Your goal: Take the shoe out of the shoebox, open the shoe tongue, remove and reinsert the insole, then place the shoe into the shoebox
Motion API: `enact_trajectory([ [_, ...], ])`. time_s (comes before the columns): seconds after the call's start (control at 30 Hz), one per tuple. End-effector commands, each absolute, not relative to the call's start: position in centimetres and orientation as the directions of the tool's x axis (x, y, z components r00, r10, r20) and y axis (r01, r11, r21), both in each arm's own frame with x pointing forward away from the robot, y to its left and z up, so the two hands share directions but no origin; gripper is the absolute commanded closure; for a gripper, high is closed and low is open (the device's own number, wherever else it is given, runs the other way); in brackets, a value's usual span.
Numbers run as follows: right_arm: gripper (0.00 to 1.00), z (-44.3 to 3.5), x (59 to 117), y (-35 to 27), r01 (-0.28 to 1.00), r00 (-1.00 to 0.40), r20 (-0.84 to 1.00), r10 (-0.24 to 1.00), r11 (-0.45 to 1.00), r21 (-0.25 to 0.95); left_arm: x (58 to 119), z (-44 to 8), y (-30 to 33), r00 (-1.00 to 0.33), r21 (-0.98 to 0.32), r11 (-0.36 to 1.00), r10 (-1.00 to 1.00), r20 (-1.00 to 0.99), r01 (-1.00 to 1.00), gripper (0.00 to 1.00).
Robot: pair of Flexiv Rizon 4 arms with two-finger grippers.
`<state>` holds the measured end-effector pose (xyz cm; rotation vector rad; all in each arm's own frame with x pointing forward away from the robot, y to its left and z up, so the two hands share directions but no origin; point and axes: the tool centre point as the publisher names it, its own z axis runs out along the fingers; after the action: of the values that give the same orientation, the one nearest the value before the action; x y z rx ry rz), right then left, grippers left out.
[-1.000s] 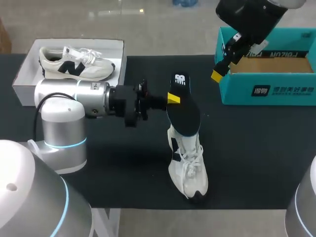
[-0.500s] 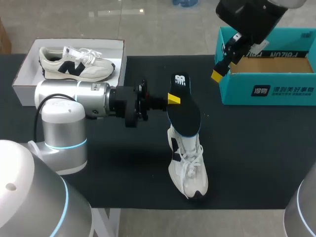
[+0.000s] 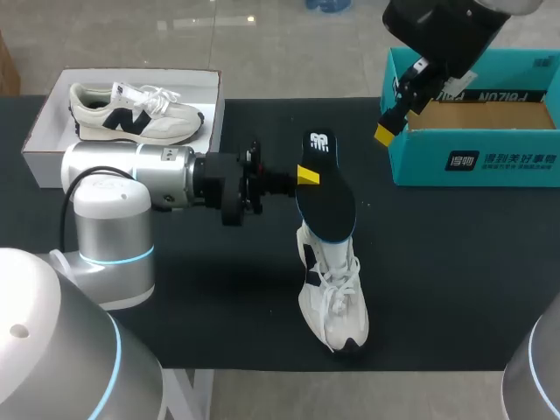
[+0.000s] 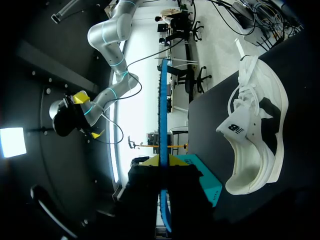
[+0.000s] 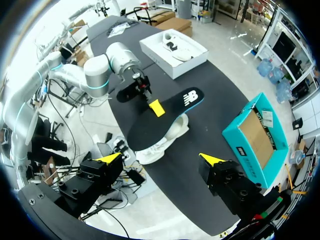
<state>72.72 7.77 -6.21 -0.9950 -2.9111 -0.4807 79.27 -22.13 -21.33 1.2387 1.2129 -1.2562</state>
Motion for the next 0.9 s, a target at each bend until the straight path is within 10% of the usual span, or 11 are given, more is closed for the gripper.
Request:
enact_trajectory([
  [0.03, 0.00, -6.3, 72.9, 7.9, 0.603, -0.795, 0.125, 0.594, 0.749, 0.276, 79.2, -21.4, -22.3, -0.023, -0.024, -0.044, 0.013, -1.000, 0.999, 1.00],
  [0.5, 0.00, -6.3, 72.9, 7.9, 0.603, -0.795, 0.125, 0.594, 0.749, 0.276, 78.7, -19.9, -18.9, -0.441, -0.447, -0.294, 0.091, -0.893, 0.845, 1.00],
  [0.9, 0.00, -6.3, 72.9, 7.9, 0.603, -0.795, 0.125, 0.594, 0.749, 0.276, 78.2, -20.2, -19.1, -0.606, -0.620, -0.255, 0.141, -0.783, 0.742, 1.00],
])
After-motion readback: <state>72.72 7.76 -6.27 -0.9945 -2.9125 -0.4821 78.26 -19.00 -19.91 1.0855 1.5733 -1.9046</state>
